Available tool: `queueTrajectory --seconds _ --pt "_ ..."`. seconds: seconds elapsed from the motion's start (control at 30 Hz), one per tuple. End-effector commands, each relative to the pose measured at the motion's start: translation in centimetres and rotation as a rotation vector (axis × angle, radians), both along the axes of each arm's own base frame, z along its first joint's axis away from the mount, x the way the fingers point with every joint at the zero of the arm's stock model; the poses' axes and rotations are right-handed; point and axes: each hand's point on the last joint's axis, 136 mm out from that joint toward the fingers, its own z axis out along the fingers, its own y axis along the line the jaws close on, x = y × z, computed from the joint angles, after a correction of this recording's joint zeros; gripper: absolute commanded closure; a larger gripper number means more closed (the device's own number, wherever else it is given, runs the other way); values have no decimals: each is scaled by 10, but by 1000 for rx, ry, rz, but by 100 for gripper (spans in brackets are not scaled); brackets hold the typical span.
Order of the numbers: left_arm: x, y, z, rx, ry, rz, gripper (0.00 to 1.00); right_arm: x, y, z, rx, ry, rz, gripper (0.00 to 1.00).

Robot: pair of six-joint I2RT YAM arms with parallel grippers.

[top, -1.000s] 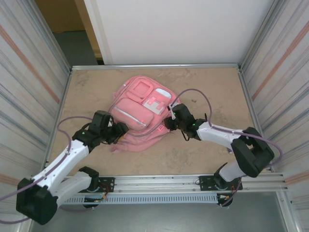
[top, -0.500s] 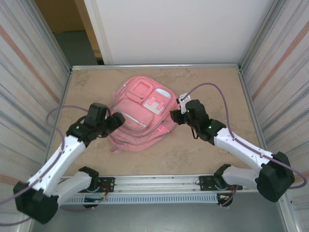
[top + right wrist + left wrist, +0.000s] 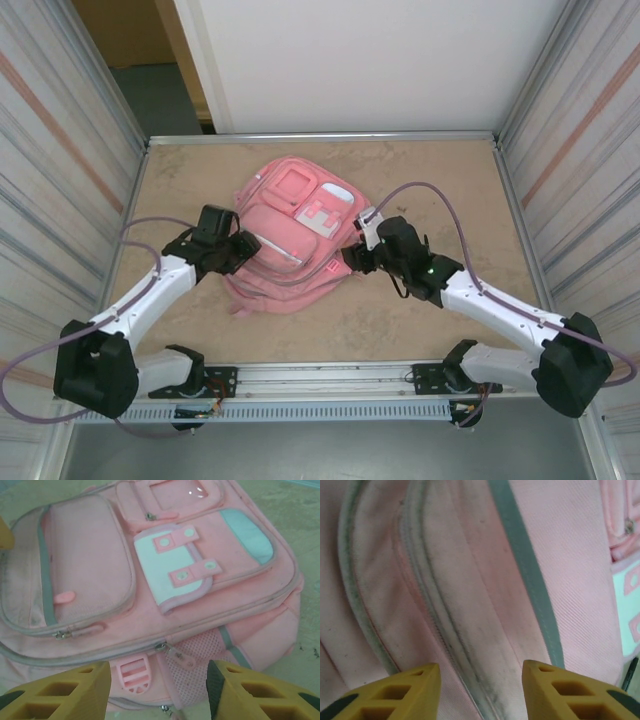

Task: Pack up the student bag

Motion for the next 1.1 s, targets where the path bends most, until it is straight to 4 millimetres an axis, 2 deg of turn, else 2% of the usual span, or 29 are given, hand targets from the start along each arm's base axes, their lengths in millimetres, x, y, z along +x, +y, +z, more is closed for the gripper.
queueTrajectory --seconds 0.0,0.07,0.13,0.23,0.27,0.43,0.5,0.7,0.87,0.97,1.07 --pt "12 4 -4 -1 -15 60 61 -5 16 -5 -12 -31 112 46" --pt "14 1 -5 -10 -12 46 67 -9 23 -18 -57 -30 213 46" --pt "15 1 -5 -7 -9 45 79 -6 26 -29 -69 26 254 47" --pt "17 2 4 3 -40 29 97 -1 35 -31 -13 44 332 48" --pt "16 1 8 -1 -52 15 100 -1 41 -31 -22 11 378 48" --pt "9 -7 25 -87 -58 -14 100 -26 64 -46 -107 -150 729 47" --pt "5 -14 33 -140 -61 -31 100 -30 70 -49 -107 -200 808 47" --pt "-5 -28 46 -242 -52 -59 100 -5 80 -57 -107 -225 779 48" --pt "-7 -29 43 -253 -43 -60 100 -1 99 -65 -29 -144 777 57" --pt "-9 -31 40 -270 -34 -70 100 6 101 -74 -24 -131 721 56" --pt "-10 -31 34 -278 -24 -59 100 0 103 -76 -11 -108 736 61"
